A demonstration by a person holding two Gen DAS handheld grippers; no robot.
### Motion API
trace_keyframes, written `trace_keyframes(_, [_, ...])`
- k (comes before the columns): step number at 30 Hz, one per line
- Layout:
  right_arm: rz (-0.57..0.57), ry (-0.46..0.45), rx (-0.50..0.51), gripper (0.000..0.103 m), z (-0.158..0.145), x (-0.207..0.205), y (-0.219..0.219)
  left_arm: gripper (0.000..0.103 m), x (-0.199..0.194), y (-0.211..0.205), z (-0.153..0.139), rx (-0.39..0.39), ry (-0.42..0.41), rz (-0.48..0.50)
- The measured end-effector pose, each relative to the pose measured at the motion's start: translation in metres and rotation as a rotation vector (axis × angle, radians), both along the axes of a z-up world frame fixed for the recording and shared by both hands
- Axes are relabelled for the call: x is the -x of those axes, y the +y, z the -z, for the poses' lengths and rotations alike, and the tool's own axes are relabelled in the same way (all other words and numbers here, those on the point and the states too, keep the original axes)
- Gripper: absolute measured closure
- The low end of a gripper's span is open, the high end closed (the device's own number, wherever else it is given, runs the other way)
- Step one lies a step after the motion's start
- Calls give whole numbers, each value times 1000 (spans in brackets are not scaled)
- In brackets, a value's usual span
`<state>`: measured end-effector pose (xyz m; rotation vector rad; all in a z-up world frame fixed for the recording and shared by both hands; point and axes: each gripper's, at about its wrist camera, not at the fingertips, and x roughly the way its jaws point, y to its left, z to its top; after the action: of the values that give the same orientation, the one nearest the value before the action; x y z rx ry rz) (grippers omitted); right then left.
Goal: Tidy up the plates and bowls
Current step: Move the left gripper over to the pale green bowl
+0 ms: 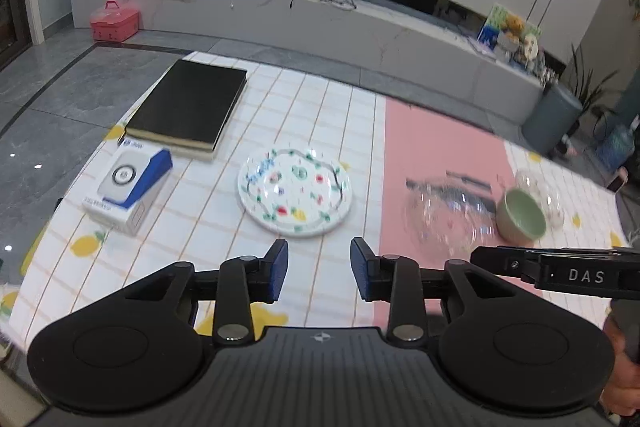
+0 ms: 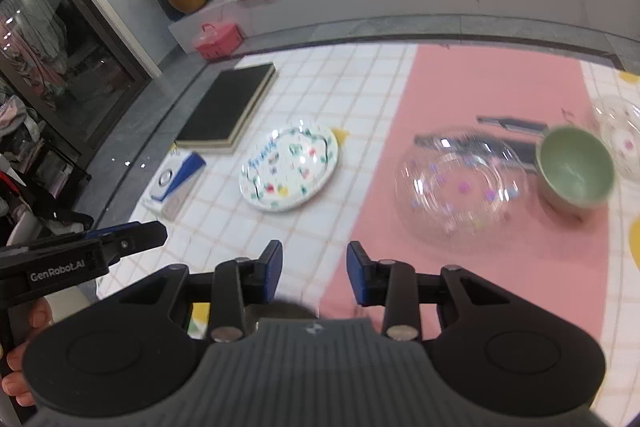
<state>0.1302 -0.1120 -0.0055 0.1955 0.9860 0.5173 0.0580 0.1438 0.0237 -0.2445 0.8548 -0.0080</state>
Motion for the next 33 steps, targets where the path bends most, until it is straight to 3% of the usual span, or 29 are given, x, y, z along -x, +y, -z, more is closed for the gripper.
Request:
trace_keyframes(4, [0, 27, -24, 68, 9, -33, 10, 53, -22, 18, 7, 30, -21, -27])
trace_keyframes(10, [-17, 105, -31, 68, 35, -75, 27, 53, -55, 47, 34, 131, 15, -76])
trace_keyframes(18, [-8, 138, 2, 63, 57, -99, 29, 53, -72, 52, 61, 149, 65, -74])
trace_keyframes(22, [16, 121, 21, 63, 53, -101, 13, 53, -79, 33, 56, 152, 72, 5])
trace_keyframes(33, [155, -22, 148, 56, 5, -88, -75, 52, -104, -74, -4, 100, 4, 269])
